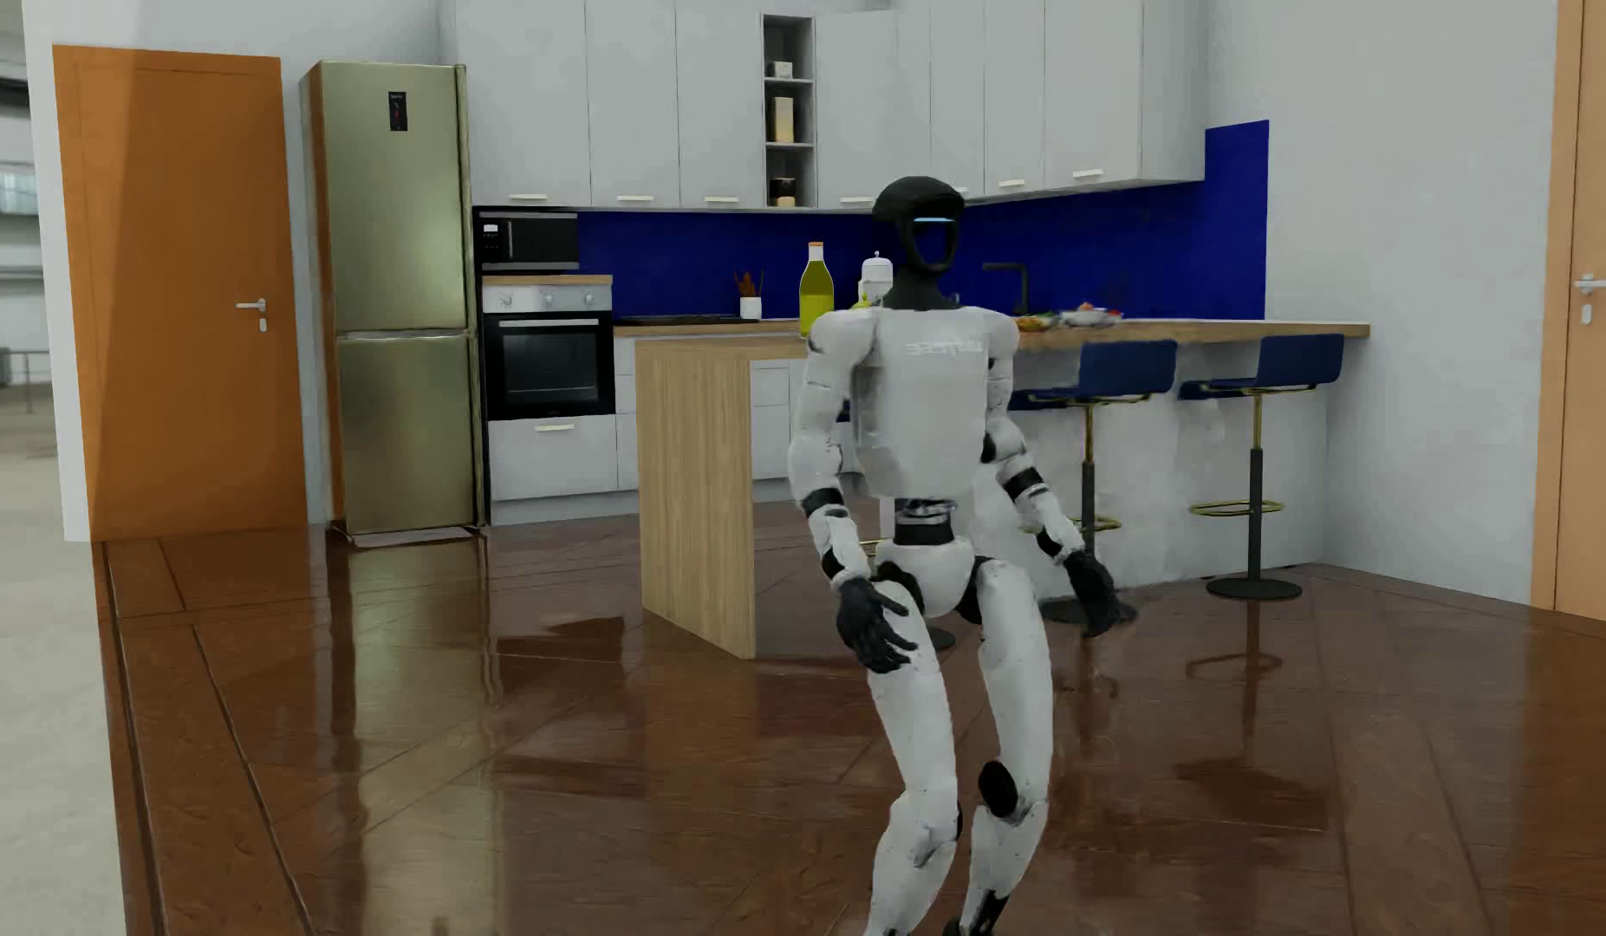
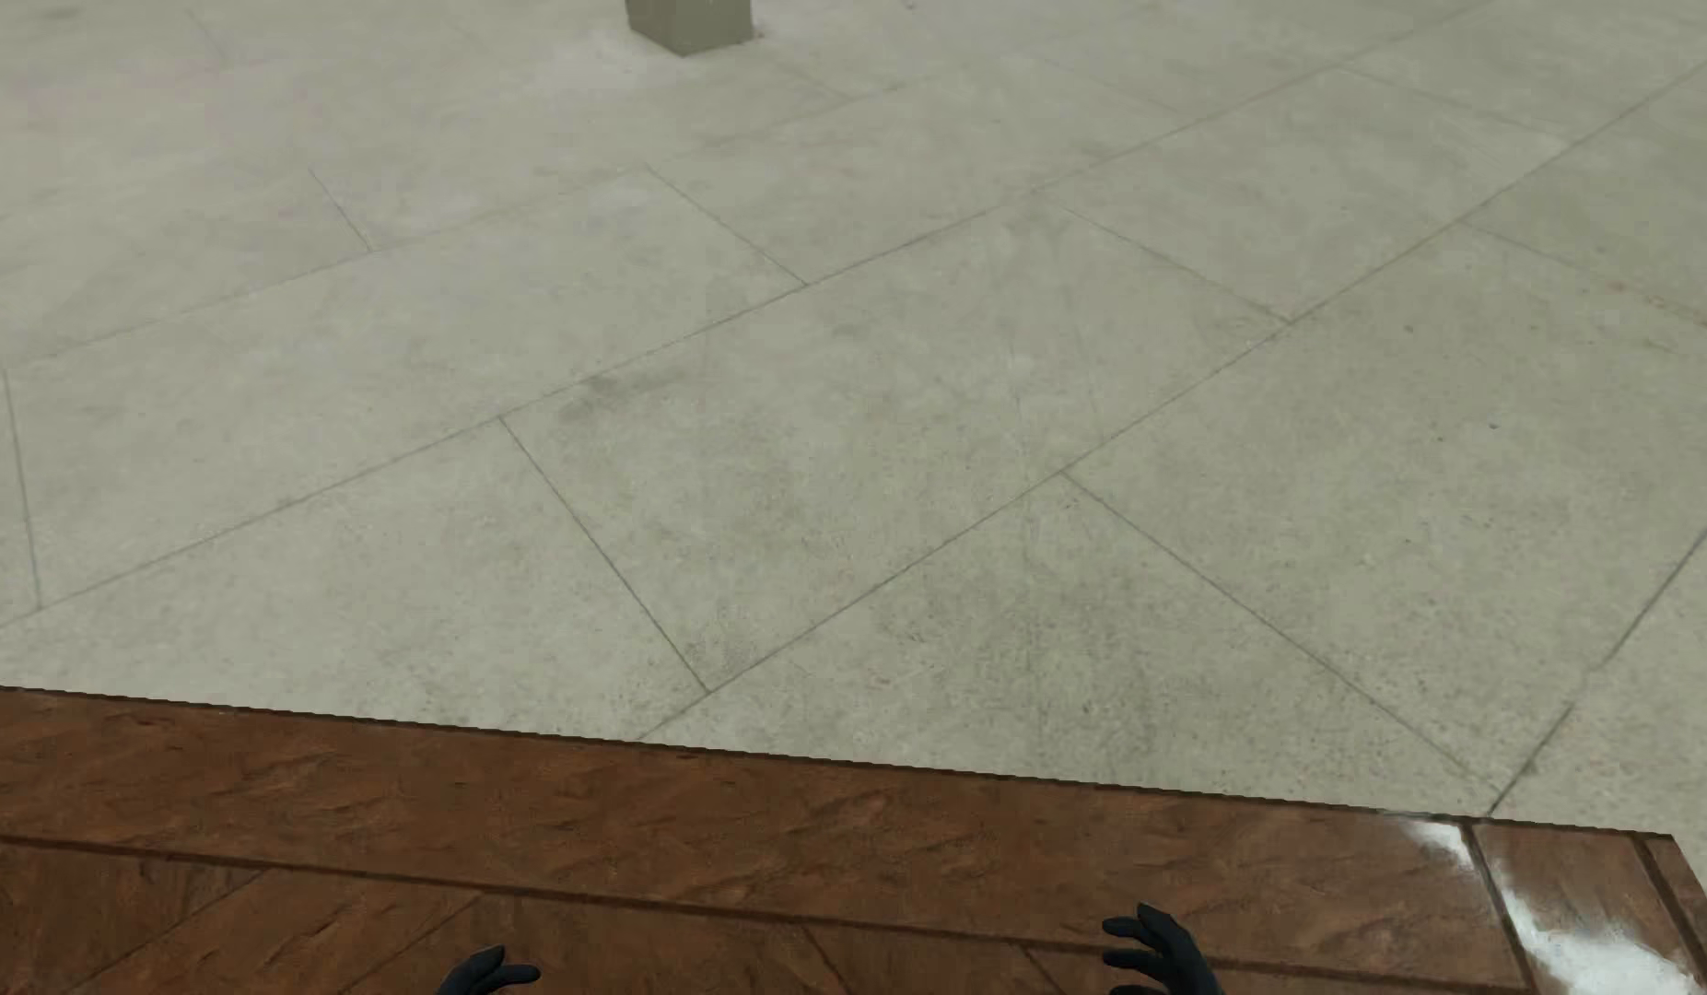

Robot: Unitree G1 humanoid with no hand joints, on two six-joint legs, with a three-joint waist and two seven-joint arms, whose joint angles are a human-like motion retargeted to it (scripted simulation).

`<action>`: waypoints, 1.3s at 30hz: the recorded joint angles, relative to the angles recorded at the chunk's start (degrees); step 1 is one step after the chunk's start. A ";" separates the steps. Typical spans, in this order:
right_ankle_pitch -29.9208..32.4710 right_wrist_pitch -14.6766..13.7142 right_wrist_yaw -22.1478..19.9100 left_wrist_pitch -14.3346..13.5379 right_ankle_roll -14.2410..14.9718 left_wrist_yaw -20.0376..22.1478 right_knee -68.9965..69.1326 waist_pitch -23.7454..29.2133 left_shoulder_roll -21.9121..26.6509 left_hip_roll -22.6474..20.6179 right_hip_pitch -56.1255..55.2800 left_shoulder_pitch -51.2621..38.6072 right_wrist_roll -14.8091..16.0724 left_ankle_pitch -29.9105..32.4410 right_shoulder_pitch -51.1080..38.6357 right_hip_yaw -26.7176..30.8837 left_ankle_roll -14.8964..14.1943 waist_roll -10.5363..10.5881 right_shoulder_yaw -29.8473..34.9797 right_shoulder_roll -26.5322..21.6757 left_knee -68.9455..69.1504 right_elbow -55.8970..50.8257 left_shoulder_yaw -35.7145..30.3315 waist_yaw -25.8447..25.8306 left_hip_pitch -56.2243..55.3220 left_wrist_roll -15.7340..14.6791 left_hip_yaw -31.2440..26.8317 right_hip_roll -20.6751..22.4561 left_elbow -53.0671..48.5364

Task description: Face back

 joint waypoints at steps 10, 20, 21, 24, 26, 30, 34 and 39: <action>-4.25 2.82 4.03 6.15 7.18 13.39 -7.00 3.55 -2.80 -0.88 2.23 0.33 -1.52 -6.91 -2.08 -3.54 3.49 1.88 1.90 -1.26 8.37 3.73 -0.90 8.67 -2.88 1.82 -4.20 -3.70 1.22; -2.76 0.76 8.02 4.98 6.66 11.16 -3.48 2.93 -2.63 1.50 -2.94 -1.02 -4.79 -11.35 -2.53 -1.80 1.16 -0.56 1.82 -3.30 13.60 5.20 -1.88 6.36 -1.43 3.18 -2.95 -1.77 -0.21; -3.45 1.19 7.47 5.25 6.65 10.02 -3.81 2.85 -2.94 1.85 -2.03 0.00 -4.39 -10.71 -2.96 -3.21 0.41 0.07 1.75 -2.54 14.13 3.67 -0.32 6.83 -1.81 2.30 -2.55 -2.62 0.63; -5.60 0.21 2.70 7.32 7.16 6.06 -3.58 3.50 -1.06 5.71 0.59 1.60 -0.41 -12.87 -7.06 -6.26 -2.84 3.74 4.81 0.32 13.35 2.45 1.73 10.23 -2.85 0.91 0.09 -4.14 1.98; -4.17 -1.78 1.08 7.16 3.12 5.45 1.63 4.19 0.85 3.74 -0.09 1.71 1.46 -12.22 -6.32 -3.58 1.86 4.44 5.34 0.83 11.29 1.61 1.95 9.75 -0.84 -0.03 -1.88 -4.06 4.28; -7.17 1.20 3.13 3.36 10.00 11.62 -6.75 2.68 -2.78 2.52 4.13 -1.27 -0.49 -8.94 -1.70 -2.90 -0.24 2.62 3.09 -2.37 13.48 4.82 -1.17 7.77 -2.63 -0.28 -3.47 -6.14 0.20; -2.40 2.96 0.40 4.34 8.11 9.07 5.91 4.45 -0.15 6.47 1.91 -0.30 -2.14 -10.49 -5.90 -5.55 0.40 4.19 6.38 1.55 12.67 1.15 3.53 7.67 -4.01 0.19 1.44 -7.41 3.79; -1.70 2.02 5.94 6.53 8.92 10.66 -4.78 3.25 -2.73 1.77 -2.71 0.64 -2.09 -9.24 -1.54 0.96 -0.37 -0.38 -0.09 -2.94 12.50 4.01 -0.93 8.31 -2.83 1.20 -4.84 -5.29 0.62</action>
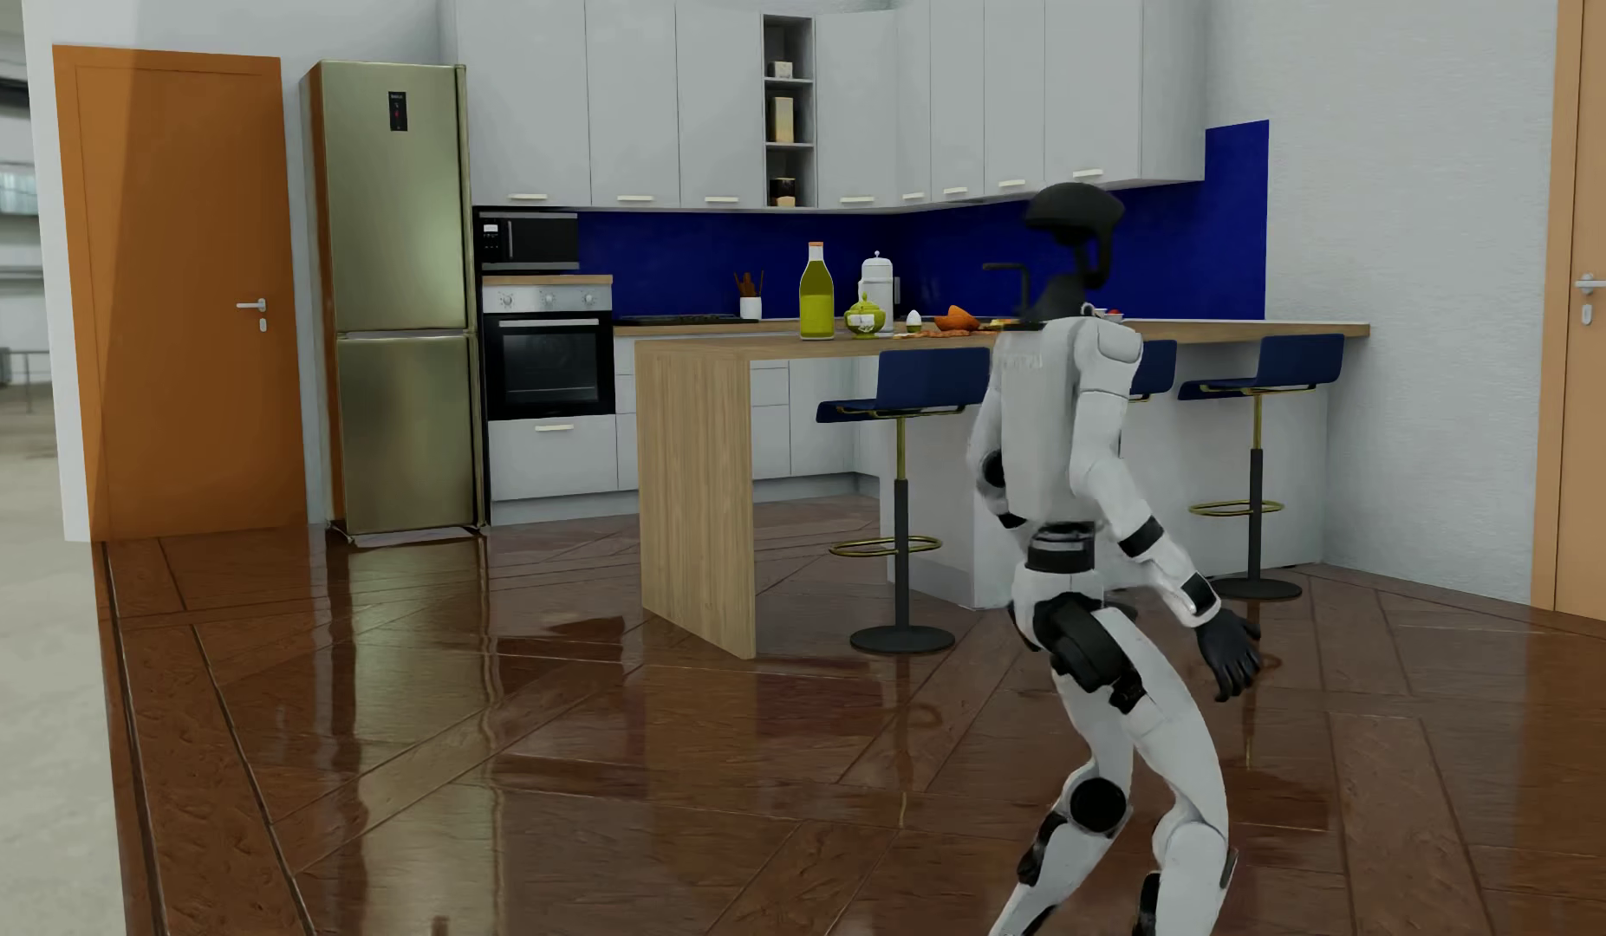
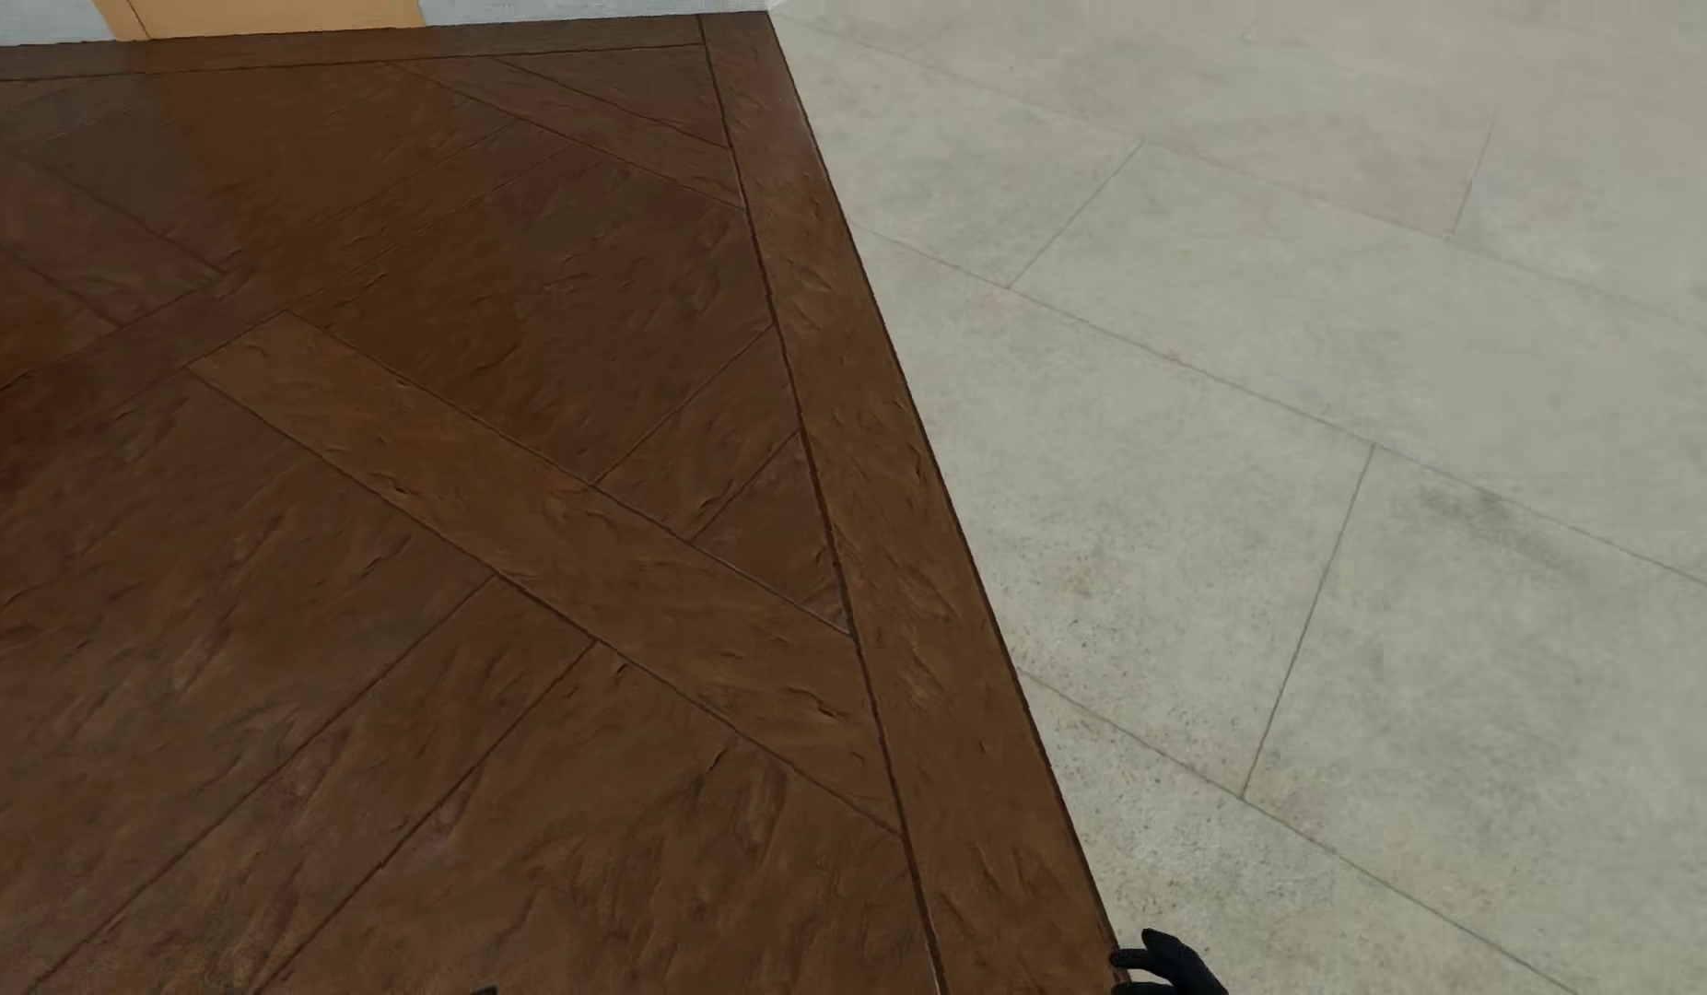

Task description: Face back

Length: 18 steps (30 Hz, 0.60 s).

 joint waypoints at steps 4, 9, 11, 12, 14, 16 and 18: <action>-1.80 0.82 -4.23 0.47 0.96 -6.00 -1.65 -1.37 0.38 5.09 4.32 -1.68 0.34 -2.06 -2.23 -6.38 -2.76 3.36 4.55 4.44 -0.34 -3.18 3.20 -0.93 0.00 -0.66 4.62 -1.28 1.36; -5.36 -3.98 -3.55 0.25 -16.06 -1.75 2.86 -0.78 2.69 0.69 4.03 0.89 -1.22 -0.96 -1.69 -1.81 0.36 2.08 1.47 2.80 -3.11 -1.49 1.57 1.61 1.39 -0.73 -0.84 -1.11 1.95; -5.75 -3.29 -2.44 1.37 2.53 1.06 -2.67 -1.00 0.76 1.98 7.84 0.21 -0.89 -1.40 0.77 -2.63 -0.24 2.11 1.53 2.17 -2.74 -1.89 -0.43 1.11 1.03 -1.03 -0.03 -1.67 -0.15; -5.91 -2.70 -3.07 1.62 2.46 1.11 -3.70 -0.79 -0.97 3.69 9.22 0.11 -1.01 -1.09 -0.39 -4.70 -0.09 2.89 3.59 2.50 -1.76 -1.72 1.28 -0.05 0.15 -1.54 2.61 -1.86 -0.89; -4.98 -1.19 -5.19 0.50 1.54 -0.88 0.54 1.05 0.20 5.37 9.17 -0.58 -0.66 -2.00 -4.87 -5.87 0.12 4.47 5.31 3.47 -0.98 -2.67 4.70 -0.26 0.31 -2.87 4.67 -1.87 0.88; 6.06 -0.42 -5.66 -2.12 -5.23 -2.69 15.81 0.98 4.39 3.76 1.45 0.03 0.39 -2.16 -4.17 -3.17 0.42 4.28 6.10 3.90 -1.13 -3.07 4.44 -0.51 0.55 -2.52 1.97 -1.59 3.08; 2.25 0.82 -1.90 -2.90 -15.70 -2.02 17.71 0.41 3.50 1.96 -2.01 0.47 -0.88 -1.08 -1.11 -1.46 0.26 2.09 1.89 2.84 -4.25 -3.49 2.60 -2.35 2.83 -0.39 -0.69 1.92 3.76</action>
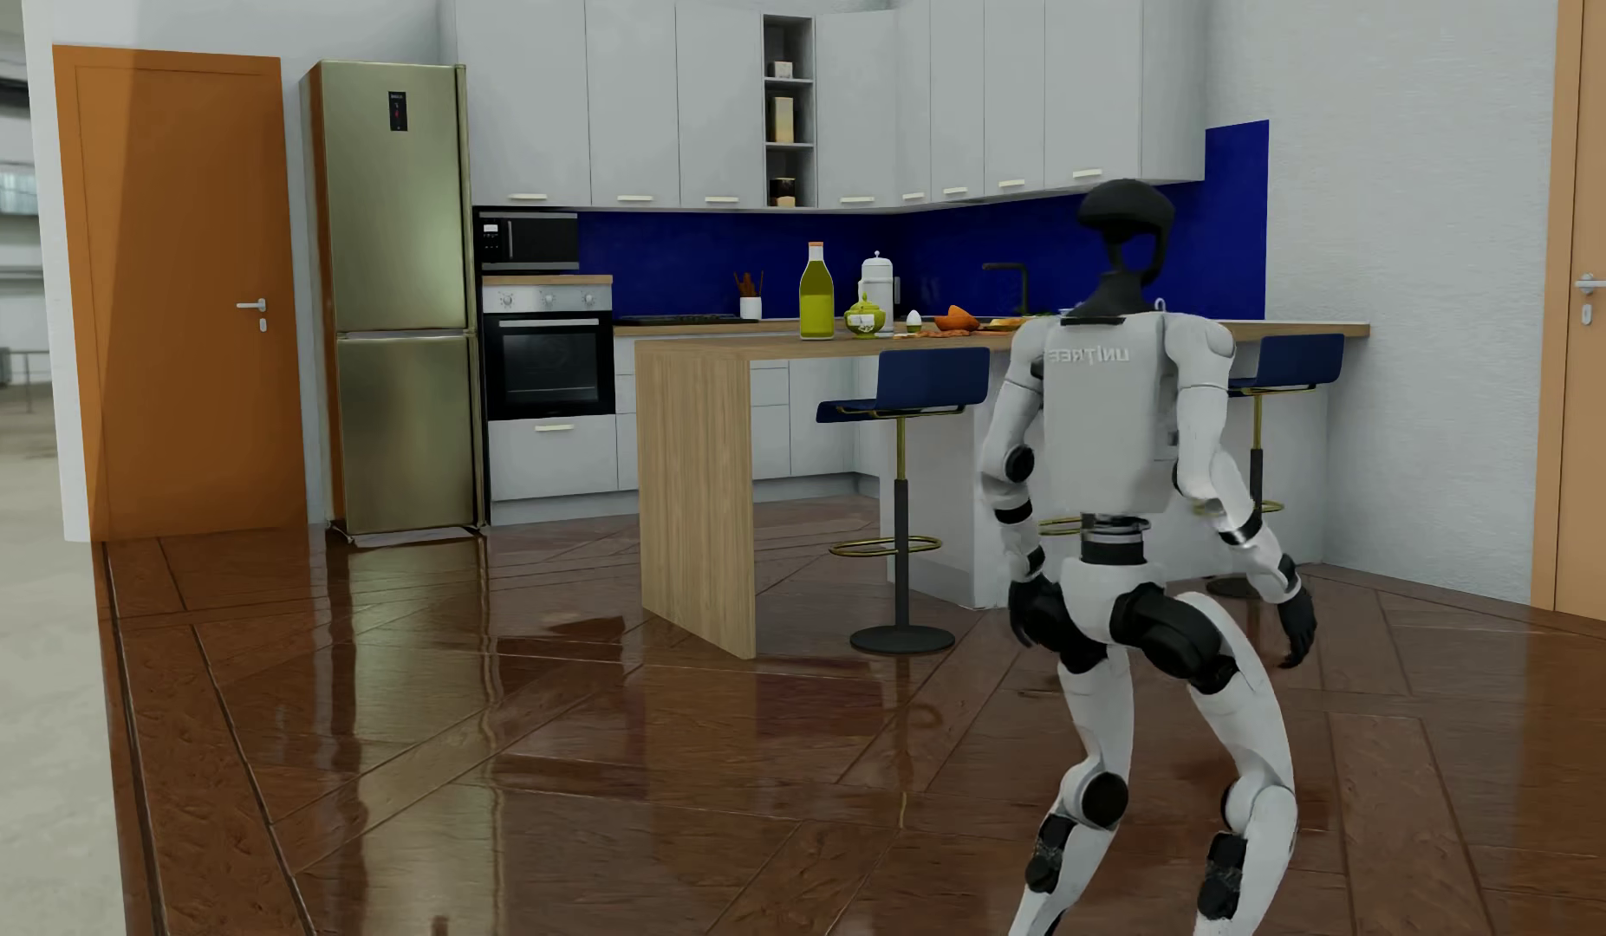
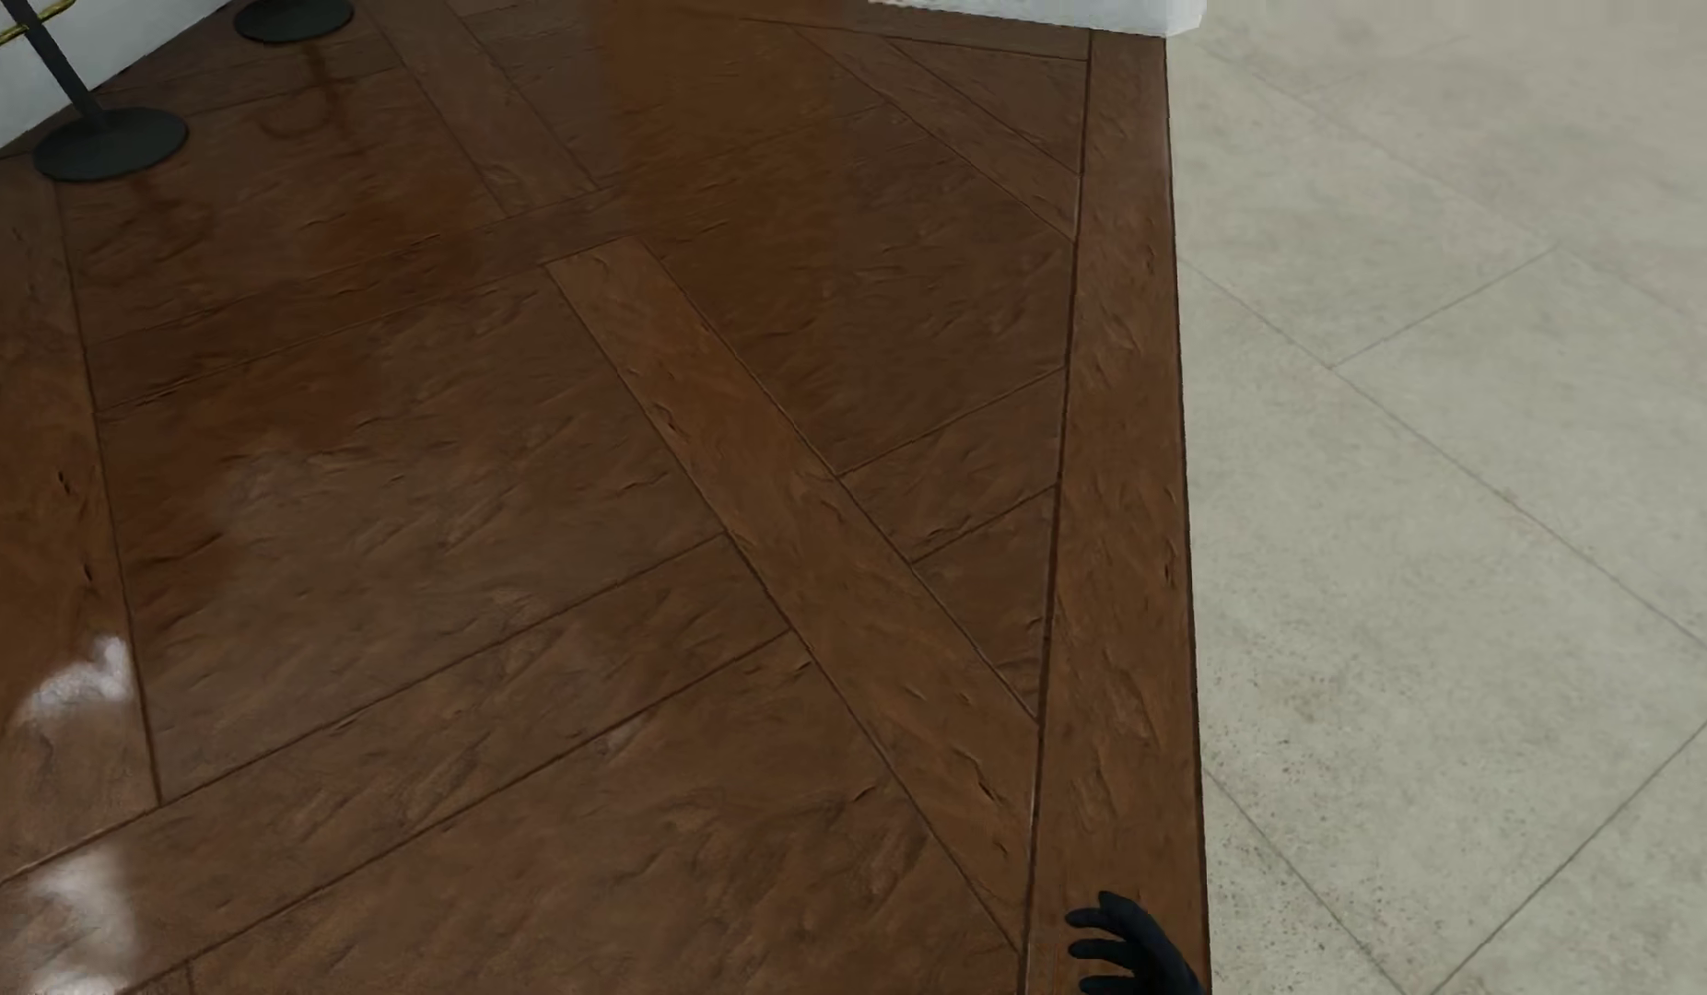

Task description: Face back

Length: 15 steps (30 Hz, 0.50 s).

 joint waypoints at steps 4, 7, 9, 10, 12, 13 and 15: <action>-6.48 0.48 2.13 4.57 14.40 -0.78 -16.75 -1.25 -4.21 0.68 5.16 -2.41 -1.54 0.75 2.57 -1.69 -1.91 -1.94 0.56 -2.81 5.52 3.36 -2.55 -0.09 -2.10 2.00 1.48 -0.25 -4.78; -7.62 -1.31 -2.00 2.26 14.62 -5.13 -15.46 -1.06 -0.99 3.01 7.56 0.35 0.30 -0.57 -3.57 -5.16 -4.44 1.23 2.07 0.24 3.23 1.90 0.45 2.15 -2.73 0.25 5.83 -2.35 -2.11; -0.15 -3.97 -2.53 0.62 3.55 -3.75 -4.58 -0.47 0.11 1.21 2.36 -0.38 0.36 0.82 -3.24 -2.08 -0.56 2.01 3.35 2.43 0.22 1.25 0.73 1.94 -0.86 0.00 3.07 -1.34 1.01; -1.54 -4.92 -0.93 0.11 -0.79 -2.08 -5.46 -0.63 0.01 0.44 0.93 -0.77 -0.28 1.32 -1.46 -0.80 -0.78 1.74 2.87 0.75 -1.07 1.01 0.20 1.74 -0.21 0.32 1.41 -0.73 0.01; -4.93 -5.78 2.31 0.89 10.52 1.40 -16.60 -0.64 -2.39 -0.79 3.56 -1.69 -1.54 1.68 1.67 0.12 -1.72 0.40 -1.42 -2.25 1.19 3.02 -2.99 1.08 -0.83 1.26 -0.26 -1.34 -3.04; -4.80 -5.20 2.74 2.17 15.22 1.94 -17.70 -0.71 -3.96 0.47 4.79 -1.82 -1.60 3.38 2.02 -0.57 -2.92 0.92 -1.50 -3.66 5.55 3.49 -2.86 1.64 -3.05 1.50 1.38 -1.55 -4.21; -5.60 -3.00 1.13 4.29 14.99 0.00 -19.57 -1.96 -4.56 4.66 7.29 -2.29 -0.23 3.66 1.98 -4.61 -6.30 2.44 0.06 -2.38 3.66 2.80 -1.75 1.71 -4.52 1.62 5.88 -2.38 -4.78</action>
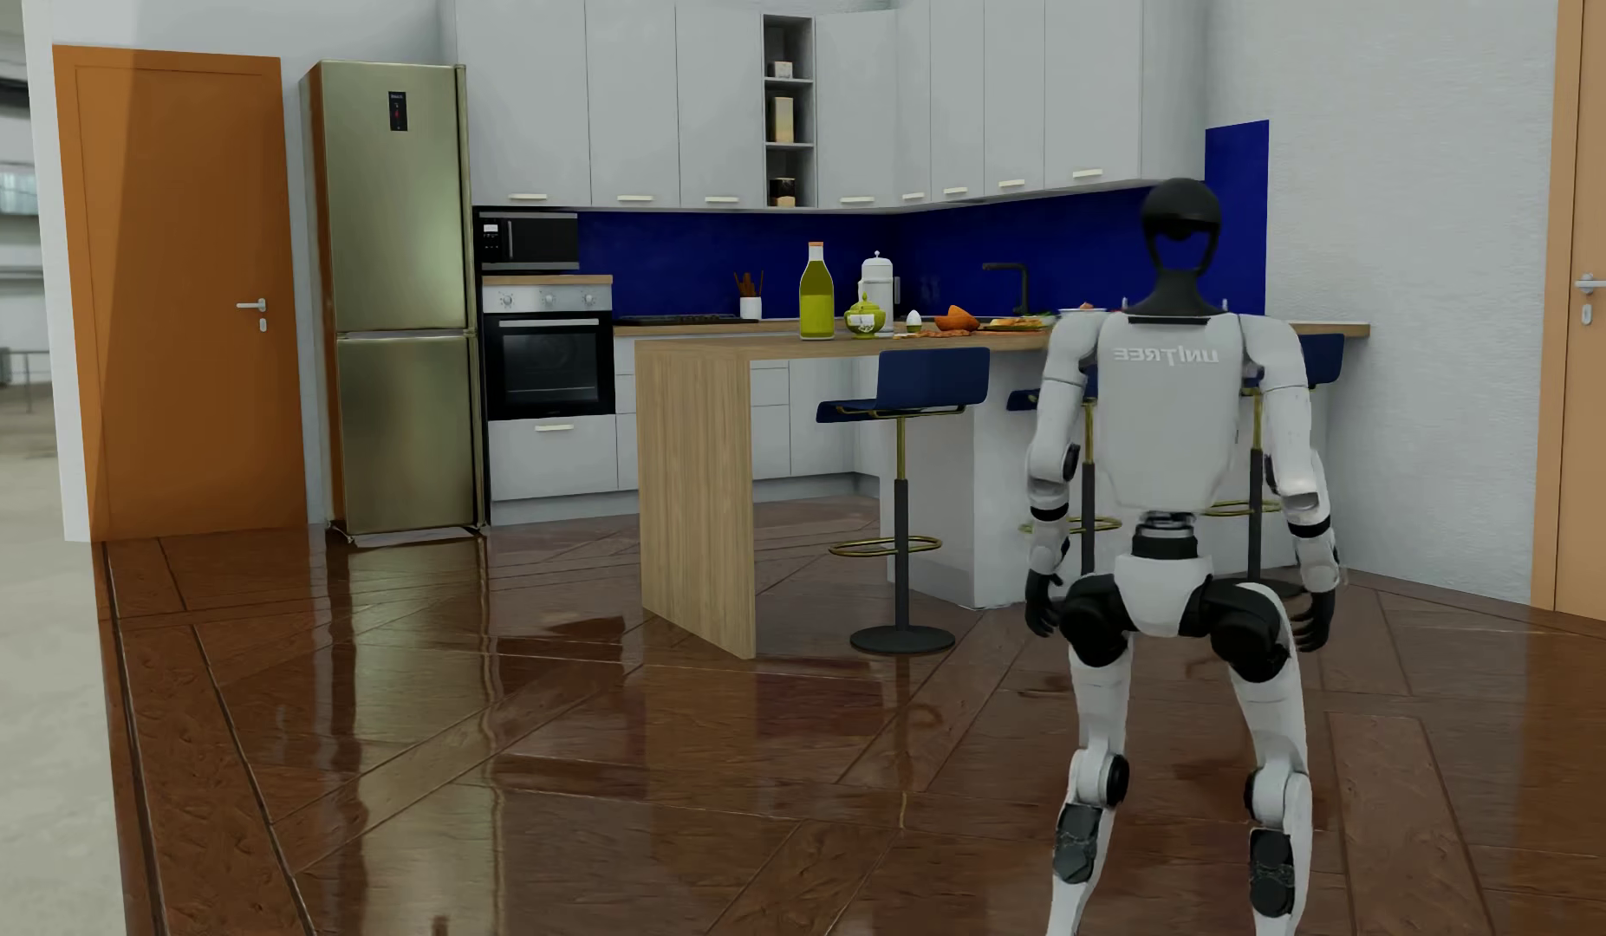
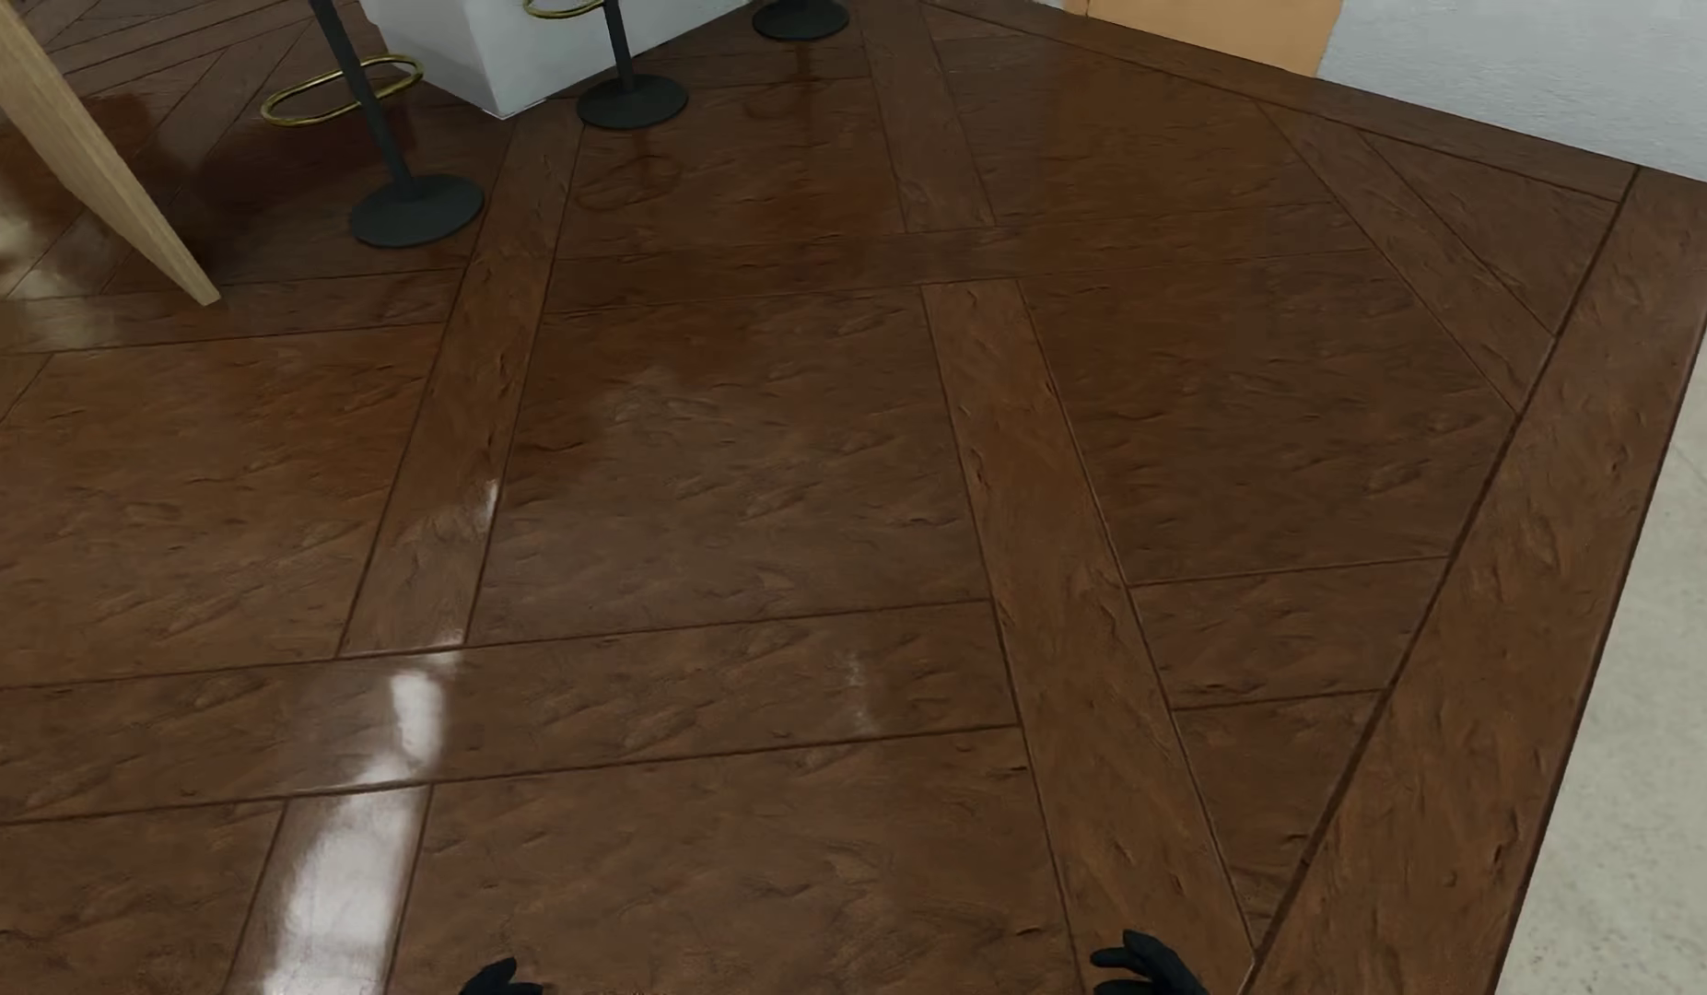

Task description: Face back

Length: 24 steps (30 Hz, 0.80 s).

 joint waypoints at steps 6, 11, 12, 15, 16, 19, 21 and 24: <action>7.87 0.68 -4.37 -5.33 -9.87 -2.17 18.13 1.09 4.30 -3.19 -5.40 2.81 3.22 -1.75 -2.76 3.96 4.70 -0.05 2.96 2.56 -2.45 -2.39 2.12 1.29 1.87 -2.05 -4.09 -0.26 4.46; -1.63 4.04 -2.70 -2.56 0.75 1.44 1.42 0.10 1.67 -1.45 -0.46 1.91 0.72 -1.95 -0.79 1.77 4.06 -3.42 1.07 1.96 -2.17 -0.53 -0.55 -0.74 0.53 -2.74 -1.36 -0.07 0.38; -1.94 4.55 -2.87 -2.53 0.60 0.67 1.95 0.93 1.57 -1.70 0.75 1.77 0.92 -2.40 -3.19 0.48 4.24 -2.48 2.01 2.27 -1.67 -1.20 1.01 0.30 0.91 -2.82 -2.30 -0.64 2.66; 5.44 1.04 -3.79 -1.16 -5.82 -0.61 12.96 2.18 4.14 -3.70 -2.89 2.12 1.05 -1.84 -4.84 2.66 4.60 -1.44 3.05 3.05 -3.80 -1.41 2.27 1.66 2.81 -2.31 -6.01 -0.48 4.99; 5.73 -0.45 -3.24 -1.55 -13.33 -0.01 13.79 2.04 4.00 -4.67 -3.74 1.50 1.14 -1.18 -4.07 4.68 4.57 -2.04 0.88 2.75 -5.45 -0.97 2.14 1.64 3.61 -1.65 -7.38 0.93 6.21; -2.83 -2.99 -1.77 -1.80 0.19 2.04 1.06 1.14 0.34 -4.11 1.26 1.24 1.11 -1.38 -0.32 3.77 3.42 -2.41 0.17 -0.39 -1.80 1.22 -1.32 0.75 1.98 -0.44 -6.17 1.25 1.17; -4.01 -1.18 -3.14 -1.00 0.11 0.05 0.22 1.09 1.19 -1.29 3.62 1.07 1.48 0.52 -2.57 0.65 2.10 -1.36 1.29 1.78 1.56 -0.23 0.88 0.68 -0.32 -1.23 -0.73 0.17 -0.13; 1.99 1.93 -7.08 -4.12 -2.95 -2.00 15.97 1.94 4.44 -0.75 -1.01 1.15 4.66 -2.13 -7.38 -0.32 5.24 1.28 5.33 3.74 1.40 -3.24 3.71 1.60 -1.46 -2.14 -0.48 -1.15 4.30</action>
